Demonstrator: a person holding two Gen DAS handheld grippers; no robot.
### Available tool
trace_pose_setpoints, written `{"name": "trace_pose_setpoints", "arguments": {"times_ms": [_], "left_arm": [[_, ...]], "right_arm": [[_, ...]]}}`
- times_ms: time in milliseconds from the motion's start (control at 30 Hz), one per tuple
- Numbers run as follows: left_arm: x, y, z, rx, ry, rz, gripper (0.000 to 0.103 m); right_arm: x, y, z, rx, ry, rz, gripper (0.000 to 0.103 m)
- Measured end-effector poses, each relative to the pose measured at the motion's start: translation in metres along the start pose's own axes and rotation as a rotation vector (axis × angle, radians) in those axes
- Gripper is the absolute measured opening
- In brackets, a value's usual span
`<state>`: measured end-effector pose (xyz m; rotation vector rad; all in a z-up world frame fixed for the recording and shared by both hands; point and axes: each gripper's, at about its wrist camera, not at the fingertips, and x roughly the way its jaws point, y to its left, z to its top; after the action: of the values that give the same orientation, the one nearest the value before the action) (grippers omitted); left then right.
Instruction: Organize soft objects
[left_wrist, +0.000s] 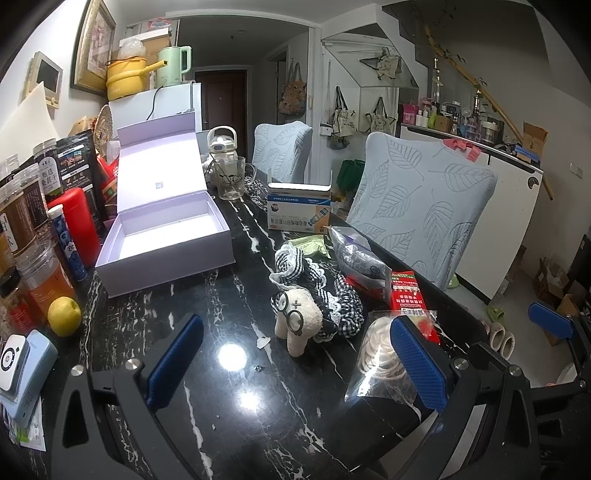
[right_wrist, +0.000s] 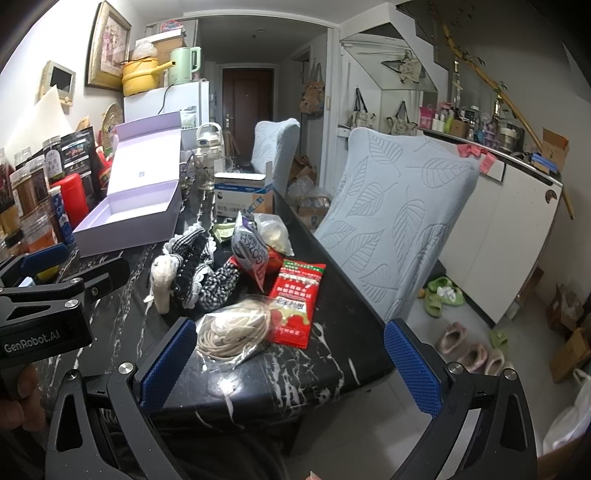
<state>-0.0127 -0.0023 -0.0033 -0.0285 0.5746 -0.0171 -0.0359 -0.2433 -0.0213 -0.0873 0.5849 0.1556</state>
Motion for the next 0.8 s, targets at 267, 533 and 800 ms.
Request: {"name": "trace_pose_setpoints", "arguments": {"times_ms": [267, 533, 800], "left_arm": [[0.002, 0.001, 0.002, 0.000, 0.009, -0.005, 0.103], [0.006, -0.005, -0.002, 0.012, 0.022, -0.020, 0.103], [0.026, -0.022, -0.009, 0.028, 0.074, -0.074, 0.103]], "right_arm": [[0.002, 0.001, -0.001, 0.000, 0.003, 0.001, 0.103], [0.002, -0.004, -0.008, -0.010, 0.005, -0.012, 0.103], [0.010, -0.021, -0.018, 0.010, 0.041, -0.032, 0.103]]}}
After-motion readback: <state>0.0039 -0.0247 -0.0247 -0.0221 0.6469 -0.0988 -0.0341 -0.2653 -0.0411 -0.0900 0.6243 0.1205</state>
